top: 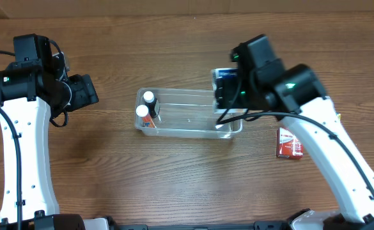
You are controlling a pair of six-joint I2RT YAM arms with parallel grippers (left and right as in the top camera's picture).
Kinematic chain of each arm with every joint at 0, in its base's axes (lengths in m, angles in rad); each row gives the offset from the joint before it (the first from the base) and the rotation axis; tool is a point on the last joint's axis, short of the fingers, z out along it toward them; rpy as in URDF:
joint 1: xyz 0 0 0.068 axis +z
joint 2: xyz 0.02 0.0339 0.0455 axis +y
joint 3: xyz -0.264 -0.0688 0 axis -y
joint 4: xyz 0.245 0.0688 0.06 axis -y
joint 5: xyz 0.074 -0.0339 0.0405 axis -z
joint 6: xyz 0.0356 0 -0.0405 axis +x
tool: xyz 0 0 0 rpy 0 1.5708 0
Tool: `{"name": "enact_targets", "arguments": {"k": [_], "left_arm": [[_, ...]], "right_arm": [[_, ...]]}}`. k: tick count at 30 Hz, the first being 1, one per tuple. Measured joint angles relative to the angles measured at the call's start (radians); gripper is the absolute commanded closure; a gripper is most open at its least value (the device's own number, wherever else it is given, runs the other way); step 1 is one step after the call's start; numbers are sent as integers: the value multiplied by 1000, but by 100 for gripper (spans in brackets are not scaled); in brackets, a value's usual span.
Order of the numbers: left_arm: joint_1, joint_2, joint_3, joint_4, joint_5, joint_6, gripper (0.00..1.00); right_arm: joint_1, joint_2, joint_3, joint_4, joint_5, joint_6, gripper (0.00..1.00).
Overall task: Pack container
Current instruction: 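Lower the Hansaplast box into the container's right end and release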
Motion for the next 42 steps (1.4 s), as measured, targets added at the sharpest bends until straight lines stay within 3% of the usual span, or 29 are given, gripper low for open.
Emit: {"name": "enact_targets", "arguments": {"k": [8,19,22,27,33,36,38,42], "left_arm": [[0,0,0,0,0,0,18],[0,0,0,-8,0,2,18],[0,0,0,-8,0,3,18],[0,0,0,-8,0,3,18],[0,0,0,-8,0,3,18],[0,0,0,-8,0,3,18],[0,0,0,-10,0,7,18],[0,0,0,-11,0,19,18]], "right_arm": [[41,248,-88,21,6,75,25],[-36,251,-271,245,21,113,25],[-56,251,-272,261,23,97,24],[-56,251,-272,276,24,79,8],[-56,251,-273,276,26,76,17],[-56,251,-261,232,32,55,16],[-56,243,-186,154,51,44,9],[-116,39,-40,96,132,38,0]]}}
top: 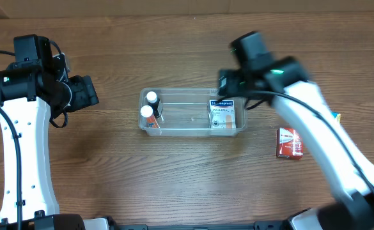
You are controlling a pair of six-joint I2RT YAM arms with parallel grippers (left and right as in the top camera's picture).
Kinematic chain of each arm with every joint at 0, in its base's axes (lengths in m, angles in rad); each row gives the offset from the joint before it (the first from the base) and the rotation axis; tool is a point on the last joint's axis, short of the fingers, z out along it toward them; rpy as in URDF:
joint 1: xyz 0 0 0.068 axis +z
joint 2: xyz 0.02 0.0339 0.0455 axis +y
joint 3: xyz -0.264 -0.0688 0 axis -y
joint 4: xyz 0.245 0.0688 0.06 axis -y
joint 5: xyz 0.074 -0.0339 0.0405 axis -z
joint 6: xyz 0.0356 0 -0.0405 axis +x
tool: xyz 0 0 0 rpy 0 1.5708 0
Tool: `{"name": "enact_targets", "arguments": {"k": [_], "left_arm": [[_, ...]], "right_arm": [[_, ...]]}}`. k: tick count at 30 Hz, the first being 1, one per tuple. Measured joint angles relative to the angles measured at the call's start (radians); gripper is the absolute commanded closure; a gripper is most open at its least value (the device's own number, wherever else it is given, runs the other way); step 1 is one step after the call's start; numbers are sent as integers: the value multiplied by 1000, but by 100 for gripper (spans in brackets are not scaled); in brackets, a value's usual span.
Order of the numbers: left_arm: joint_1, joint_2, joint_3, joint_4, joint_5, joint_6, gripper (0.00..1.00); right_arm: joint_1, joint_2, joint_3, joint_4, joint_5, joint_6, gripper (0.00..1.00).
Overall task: Pack container
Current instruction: 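Lower the Hansaplast box into the container's right end and release, then grasp the blue VapoDrops box with the right gripper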
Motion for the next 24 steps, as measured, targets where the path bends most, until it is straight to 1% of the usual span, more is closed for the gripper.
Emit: {"name": "enact_targets", "arguments": {"k": [2,3,4,6,9,11,12,15,20,24], "left_arm": [[0,0,0,0,0,2,17],[0,0,0,0,0,3,17],[0,0,0,1,0,3,17],[0,0,0,0,0,3,17],[0,0,0,0,0,3,17],[0,0,0,0,0,3,17],[0,0,0,0,0,3,17],[0,0,0,0,0,3,17],[0,0,0,3,0,3,17],[0,0,0,7,0,3,17]], "right_arm": [[-139,-115,27,-56,23,14,0],[-270,-161,38,-101,35,18,0],[-371,-171,39,-128,49,11,0],[-561,-127,21,-138,42,-61,0],[-725,-4,-66,-103,26,-192,0],[-779,90,-126,-77,23,-254,0],[-792,148,-150,-65,22,-282,0],[-812,239,-179,-21,9,-330,0],[-824,267,-240,55,-16,-407,0],[-824,267,-336,164,-45,-456,0]]}}
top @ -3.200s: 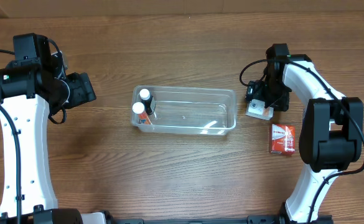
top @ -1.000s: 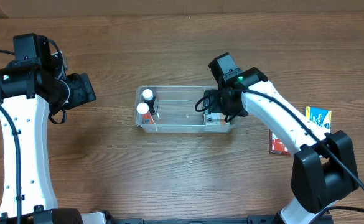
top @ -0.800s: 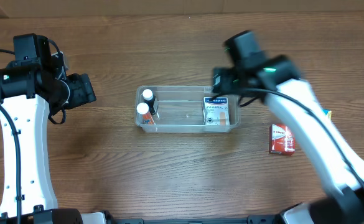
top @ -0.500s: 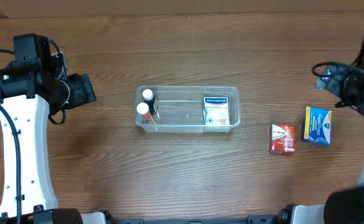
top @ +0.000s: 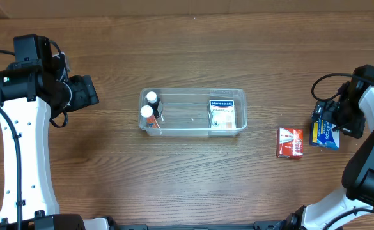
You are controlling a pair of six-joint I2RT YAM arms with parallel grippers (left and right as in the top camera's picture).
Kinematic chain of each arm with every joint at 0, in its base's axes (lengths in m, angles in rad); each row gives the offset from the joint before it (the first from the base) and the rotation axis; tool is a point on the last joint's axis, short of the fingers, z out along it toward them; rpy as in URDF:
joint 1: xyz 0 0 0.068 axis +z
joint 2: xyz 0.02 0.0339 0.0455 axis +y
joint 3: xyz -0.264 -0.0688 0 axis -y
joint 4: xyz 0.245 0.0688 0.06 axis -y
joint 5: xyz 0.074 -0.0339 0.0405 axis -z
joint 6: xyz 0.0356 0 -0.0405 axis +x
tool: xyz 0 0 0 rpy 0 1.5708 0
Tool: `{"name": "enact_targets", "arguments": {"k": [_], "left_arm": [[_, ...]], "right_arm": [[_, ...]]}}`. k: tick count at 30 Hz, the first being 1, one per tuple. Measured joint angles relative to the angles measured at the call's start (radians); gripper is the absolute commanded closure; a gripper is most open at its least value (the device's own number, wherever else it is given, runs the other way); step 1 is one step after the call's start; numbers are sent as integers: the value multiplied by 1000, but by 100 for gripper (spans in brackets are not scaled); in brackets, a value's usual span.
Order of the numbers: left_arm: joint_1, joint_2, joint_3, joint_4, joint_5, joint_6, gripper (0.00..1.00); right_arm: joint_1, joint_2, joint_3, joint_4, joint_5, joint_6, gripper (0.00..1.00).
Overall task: Pack container
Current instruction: 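Grasp the blue VapoDrops box with the right gripper, then place the VapoDrops box upright in the container's middle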
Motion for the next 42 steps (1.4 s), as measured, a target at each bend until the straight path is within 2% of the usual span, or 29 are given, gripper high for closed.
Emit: {"name": "enact_targets", "arguments": {"k": [13,15,19,26,30,33,37,42], "left_arm": [[0,0,0,0,0,0,17],[0,0,0,0,0,0,17],[0,0,0,0,0,0,17],[0,0,0,-4,0,0,17],[0,0,0,-4,0,0,17],[0,0,0,-4,0,0,17],[0,0,0,-4,0,0,17],[0,0,0,-3,1,0,17]], "right_arm": [[-33,4,-101,133,-35,-25,1],[-33,10,-103,136,-55,-25,6],[-33,10,-103,138,-86,-26,24],[-33,10,-101,138,-90,-25,26],[-33,10,-43,52,-94,-17,30],[-23,-2,145,-111,-133,-2,34],[86,-117,338,-262,-161,35,34],[404,-373,397,-311,-173,126,34]]}}
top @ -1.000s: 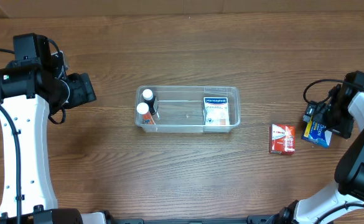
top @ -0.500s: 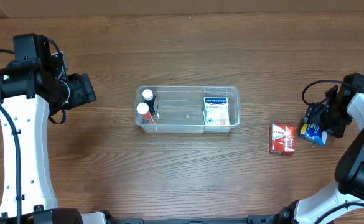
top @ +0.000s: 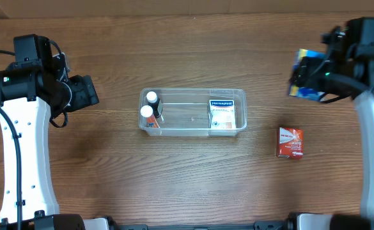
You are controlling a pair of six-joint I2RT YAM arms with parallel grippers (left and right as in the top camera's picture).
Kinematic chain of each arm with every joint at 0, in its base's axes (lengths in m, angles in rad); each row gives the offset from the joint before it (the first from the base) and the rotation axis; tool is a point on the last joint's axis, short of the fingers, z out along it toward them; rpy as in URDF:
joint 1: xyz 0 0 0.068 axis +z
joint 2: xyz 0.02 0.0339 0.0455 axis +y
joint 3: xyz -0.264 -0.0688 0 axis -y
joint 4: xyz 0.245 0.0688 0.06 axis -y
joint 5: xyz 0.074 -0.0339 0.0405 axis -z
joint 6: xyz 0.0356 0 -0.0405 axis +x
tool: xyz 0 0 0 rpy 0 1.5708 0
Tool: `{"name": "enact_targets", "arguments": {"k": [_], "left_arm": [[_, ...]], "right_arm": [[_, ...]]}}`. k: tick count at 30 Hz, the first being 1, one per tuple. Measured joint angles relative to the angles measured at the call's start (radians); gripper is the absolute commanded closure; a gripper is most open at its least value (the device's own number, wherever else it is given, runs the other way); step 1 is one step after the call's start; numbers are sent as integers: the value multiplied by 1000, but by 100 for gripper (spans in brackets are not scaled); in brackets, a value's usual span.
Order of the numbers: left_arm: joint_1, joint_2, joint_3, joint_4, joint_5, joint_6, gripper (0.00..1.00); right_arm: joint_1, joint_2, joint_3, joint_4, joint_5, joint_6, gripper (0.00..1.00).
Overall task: Pack container
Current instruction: 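Place the VapoDrops box upright in the container's middle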
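Observation:
A clear plastic container (top: 193,121) lies at the table's middle. Two small white-capped bottles (top: 149,106) stand in its left end. A blue-and-white box (top: 222,114) lies in its right end. A red box (top: 290,142) rests on the table to the right of the container. My right gripper (top: 309,76) is shut on a blue-and-yellow box (top: 303,75), held up at the far right, beyond the red box. My left gripper (top: 89,92) hangs left of the container, well apart from it; its fingers look dark and are not readable.
Bare brown wood table (top: 187,179) spreads on all sides of the container. The left arm's white link (top: 20,160) runs down the left side. The right arm's white link (top: 372,147) runs down the right edge.
My right gripper was down at the blue-and-yellow box lying right of the red box. It now holds that box higher in the view, off the table. The left arm has not moved.
First my right gripper held the blue-and-white box over the container's right end. Then that box lay in the container, with the gripper just behind it. Then the gripper was at the blue-and-yellow box at the far right, and now it holds that box up.

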Motion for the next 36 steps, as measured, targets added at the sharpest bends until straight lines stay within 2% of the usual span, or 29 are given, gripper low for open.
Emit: {"name": "enact_targets", "arguments": {"k": [2,5,10,17,21,24,25,27,36], "left_arm": [[0,0,0,0,0,0,17],[0,0,0,0,0,0,17],[0,0,0,-8,3,0,17],[0,0,0,-12,3,0,16],[0,0,0,-11,3,0,17],[0,0,0,-12,3,0,17],[0,0,0,-12,3,0,17],[0,0,0,-12,3,0,17],[0,0,0,-12,3,0,17]], "right_arm": [[175,-66,3,0,2,88,35],[391,-56,3,18,21,224,35],[563,87,4,114,63,396,35],[640,366,4,179,68,478,35],[653,447,1,189,68,495,34],[653,463,-27,212,68,498,33],[653,467,-29,211,68,500,25],[653,472,-32,214,68,502,15],[653,472,-32,205,68,503,16]]}}
